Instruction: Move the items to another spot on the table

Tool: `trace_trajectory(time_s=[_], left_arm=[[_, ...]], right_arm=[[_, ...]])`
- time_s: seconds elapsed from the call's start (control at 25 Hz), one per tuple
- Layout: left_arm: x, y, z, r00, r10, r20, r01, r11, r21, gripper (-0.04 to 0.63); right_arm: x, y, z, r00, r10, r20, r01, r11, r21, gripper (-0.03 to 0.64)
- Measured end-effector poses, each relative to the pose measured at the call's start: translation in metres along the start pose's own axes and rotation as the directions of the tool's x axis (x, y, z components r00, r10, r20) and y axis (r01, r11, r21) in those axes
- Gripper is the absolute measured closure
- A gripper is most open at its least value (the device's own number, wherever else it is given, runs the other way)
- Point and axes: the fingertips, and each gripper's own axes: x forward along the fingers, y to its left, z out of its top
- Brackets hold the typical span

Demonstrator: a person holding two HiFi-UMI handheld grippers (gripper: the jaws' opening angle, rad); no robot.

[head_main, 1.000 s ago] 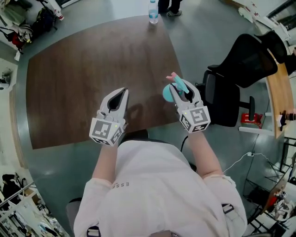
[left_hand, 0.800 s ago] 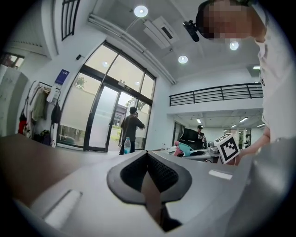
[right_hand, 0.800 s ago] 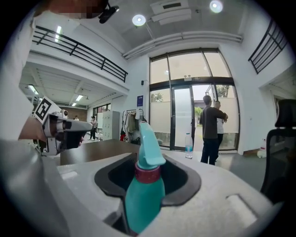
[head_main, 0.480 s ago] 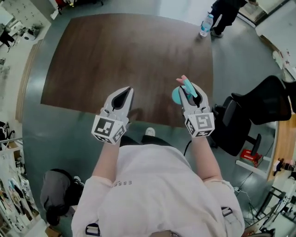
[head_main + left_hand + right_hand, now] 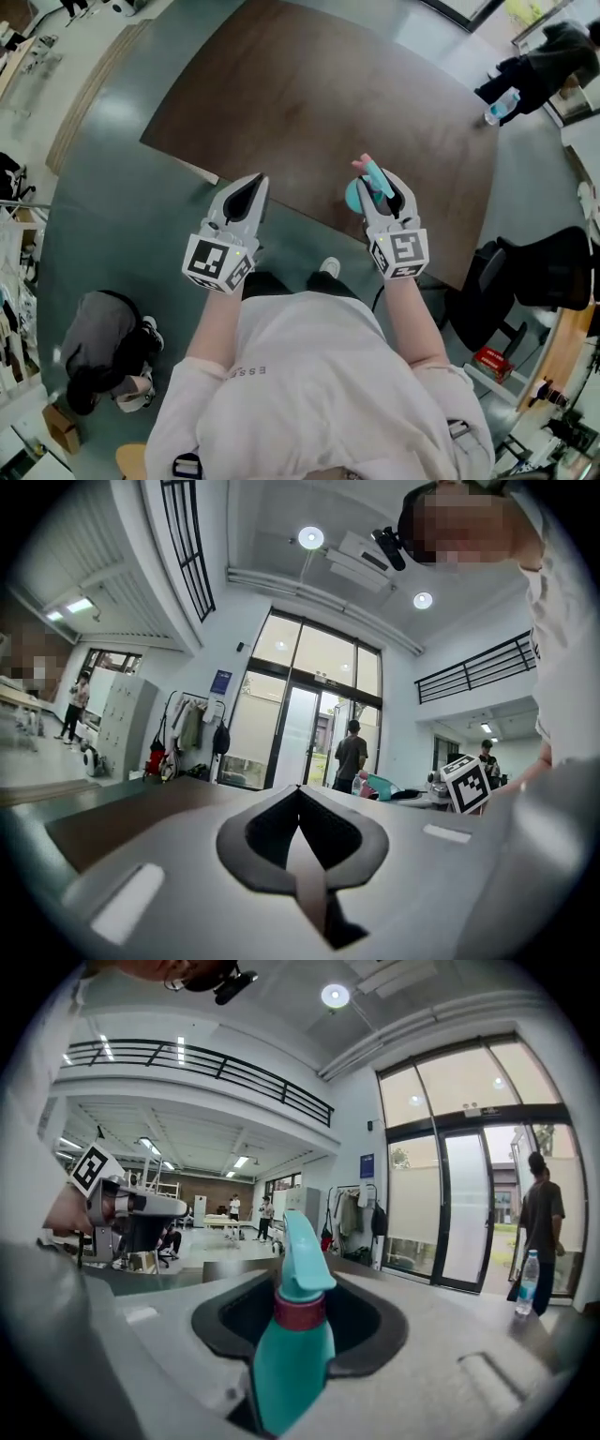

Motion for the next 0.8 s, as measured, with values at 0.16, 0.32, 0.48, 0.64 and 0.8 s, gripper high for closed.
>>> trace_trajectory(time_s=[0.16, 0.32, 0.48, 0.64, 0.8], left_arm=[[-0.058, 0.070, 0.013, 0.997, 0.078, 0.018, -0.078, 0.997, 0.009, 0.588], [-0.113, 0.141, 0.024, 0.988, 0.147, 0.038, -0.147, 0.989, 0.008, 0.588], [-0.163, 0.201, 0.036, 0.978, 0.206, 0.042, -0.206, 0.979, -0.008, 0.588], [-0.198, 0.248, 0.042, 0.965, 0.258, 0.050, -0.258, 0.966, -0.017, 0.588], [-0.216, 0.279, 0.044, 0.948, 0.313, 0.062, -0.311, 0.950, -0.034, 0.588]], right_arm=[[0.047, 0.072, 0.019, 0.998, 0.067, 0.015, -0.067, 0.998, -0.014, 0.469], [0.098, 0.141, 0.031, 0.993, 0.116, 0.025, -0.115, 0.993, -0.013, 0.471], [0.146, 0.207, 0.047, 0.984, 0.177, 0.023, -0.177, 0.984, -0.017, 0.471], [0.186, 0.253, 0.068, 0.971, 0.235, 0.034, -0.235, 0.972, -0.005, 0.471], [0.216, 0.275, 0.071, 0.965, 0.260, 0.019, -0.261, 0.965, 0.022, 0.471]])
